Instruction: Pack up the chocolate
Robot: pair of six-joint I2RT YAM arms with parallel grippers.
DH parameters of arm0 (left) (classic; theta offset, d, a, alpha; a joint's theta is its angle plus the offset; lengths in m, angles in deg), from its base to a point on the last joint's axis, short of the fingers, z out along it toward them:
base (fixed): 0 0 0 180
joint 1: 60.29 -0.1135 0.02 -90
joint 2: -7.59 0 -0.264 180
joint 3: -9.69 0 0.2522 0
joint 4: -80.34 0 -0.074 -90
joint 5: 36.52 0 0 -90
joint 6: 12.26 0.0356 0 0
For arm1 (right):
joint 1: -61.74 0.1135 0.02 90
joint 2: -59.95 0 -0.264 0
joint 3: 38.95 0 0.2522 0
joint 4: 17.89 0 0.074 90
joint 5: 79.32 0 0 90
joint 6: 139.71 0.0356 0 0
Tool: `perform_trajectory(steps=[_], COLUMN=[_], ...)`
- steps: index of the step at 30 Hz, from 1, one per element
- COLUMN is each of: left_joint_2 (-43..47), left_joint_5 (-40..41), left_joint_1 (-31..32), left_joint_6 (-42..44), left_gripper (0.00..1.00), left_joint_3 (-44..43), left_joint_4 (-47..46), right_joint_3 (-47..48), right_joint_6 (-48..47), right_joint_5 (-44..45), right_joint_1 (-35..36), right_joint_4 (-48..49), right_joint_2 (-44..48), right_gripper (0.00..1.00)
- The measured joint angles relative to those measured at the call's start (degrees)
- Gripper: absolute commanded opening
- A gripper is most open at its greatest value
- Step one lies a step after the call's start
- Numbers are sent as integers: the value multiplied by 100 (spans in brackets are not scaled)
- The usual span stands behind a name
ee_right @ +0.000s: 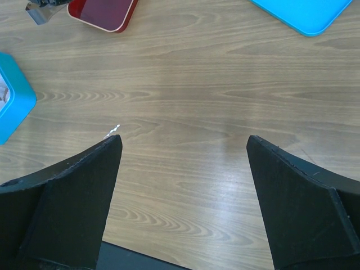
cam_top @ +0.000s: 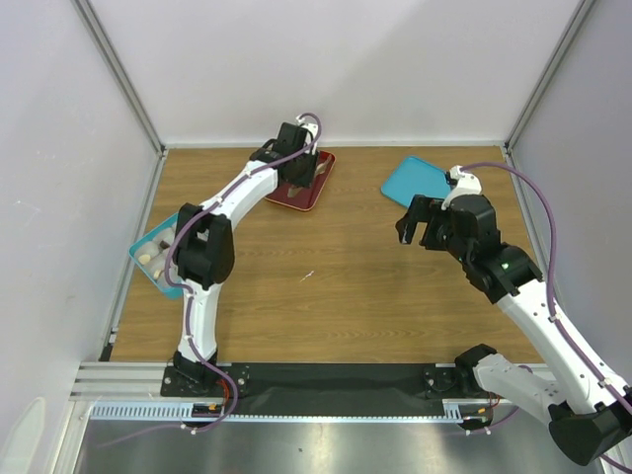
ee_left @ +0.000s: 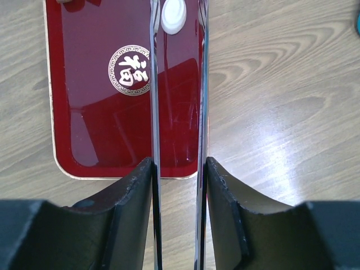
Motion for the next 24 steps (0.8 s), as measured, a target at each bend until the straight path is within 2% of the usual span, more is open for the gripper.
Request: perform_trajectory(steps=[12, 16, 24], left_joint_2=[-317, -328, -258], left_joint_5=[48, 70, 258], left_joint_1=[0, 0, 0], left_joint_6=[0, 2, -59], left_gripper=[43, 35, 29], left_joint_3=[-17, -17, 2], left_joint_4=[11, 22, 146], right_joint_3=[-2, -15, -55], right_joint_6=[-55, -57, -50], right_joint_5=[-105, -114, -236], right_joint_1=[-190, -216, -227], right_joint_4=[28, 44, 83], right_joint_2=[0, -7, -9], right_gripper=[99, 99, 99])
